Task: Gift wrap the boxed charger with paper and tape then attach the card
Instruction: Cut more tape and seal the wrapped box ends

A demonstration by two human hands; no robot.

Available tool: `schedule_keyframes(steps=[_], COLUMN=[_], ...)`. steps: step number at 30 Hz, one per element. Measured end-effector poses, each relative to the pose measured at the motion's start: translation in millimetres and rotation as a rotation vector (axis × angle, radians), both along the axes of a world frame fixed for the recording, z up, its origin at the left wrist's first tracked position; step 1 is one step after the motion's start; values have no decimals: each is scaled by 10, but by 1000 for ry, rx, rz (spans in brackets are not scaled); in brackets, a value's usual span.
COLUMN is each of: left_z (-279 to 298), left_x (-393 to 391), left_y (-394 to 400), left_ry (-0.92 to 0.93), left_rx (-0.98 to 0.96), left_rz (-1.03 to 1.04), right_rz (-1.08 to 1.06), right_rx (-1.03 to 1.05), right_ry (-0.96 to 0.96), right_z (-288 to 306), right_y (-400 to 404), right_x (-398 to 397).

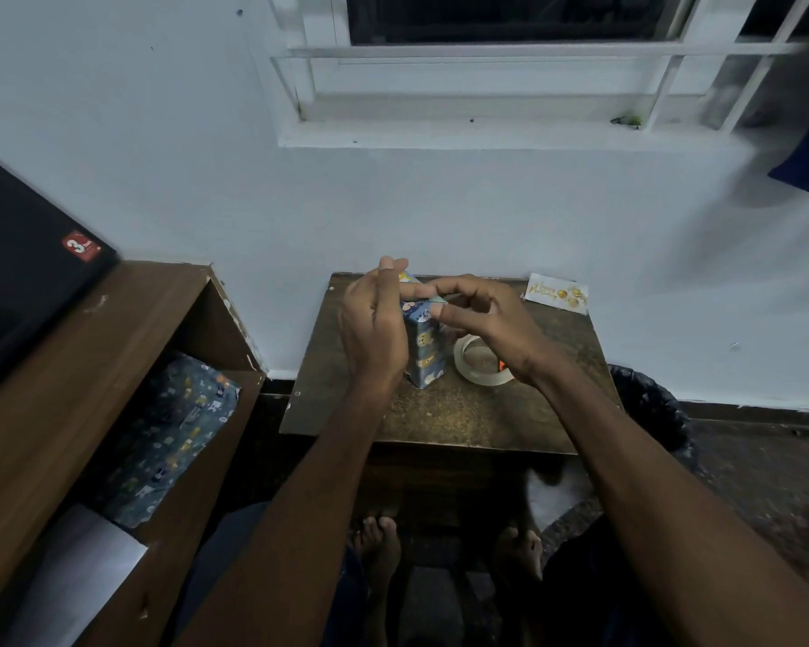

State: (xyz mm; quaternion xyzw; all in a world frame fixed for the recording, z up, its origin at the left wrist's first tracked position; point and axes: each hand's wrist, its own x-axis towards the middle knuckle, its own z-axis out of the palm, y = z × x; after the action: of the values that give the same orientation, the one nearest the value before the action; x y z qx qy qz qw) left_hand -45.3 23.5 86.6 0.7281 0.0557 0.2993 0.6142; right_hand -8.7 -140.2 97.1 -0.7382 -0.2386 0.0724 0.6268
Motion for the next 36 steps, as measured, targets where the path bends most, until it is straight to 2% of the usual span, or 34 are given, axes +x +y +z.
schedule_keyframes(steps=[7, 12, 23, 36], left_z=[16, 26, 27, 0], left_x=[4, -7, -4, 14], left_y=[-26, -44, -51, -64], left_ry=[-8, -6, 2, -17], left_rx=[27, 98, 139, 238], left_rz=[29, 60, 124, 197], right_rz=[-22, -24, -103, -104], right_rx=[86, 41, 154, 112], right_ry=[163, 92, 136, 44], right_z=[41, 34, 18, 50], right_y=[34, 35, 33, 12], right_x=[6, -32, -16, -79])
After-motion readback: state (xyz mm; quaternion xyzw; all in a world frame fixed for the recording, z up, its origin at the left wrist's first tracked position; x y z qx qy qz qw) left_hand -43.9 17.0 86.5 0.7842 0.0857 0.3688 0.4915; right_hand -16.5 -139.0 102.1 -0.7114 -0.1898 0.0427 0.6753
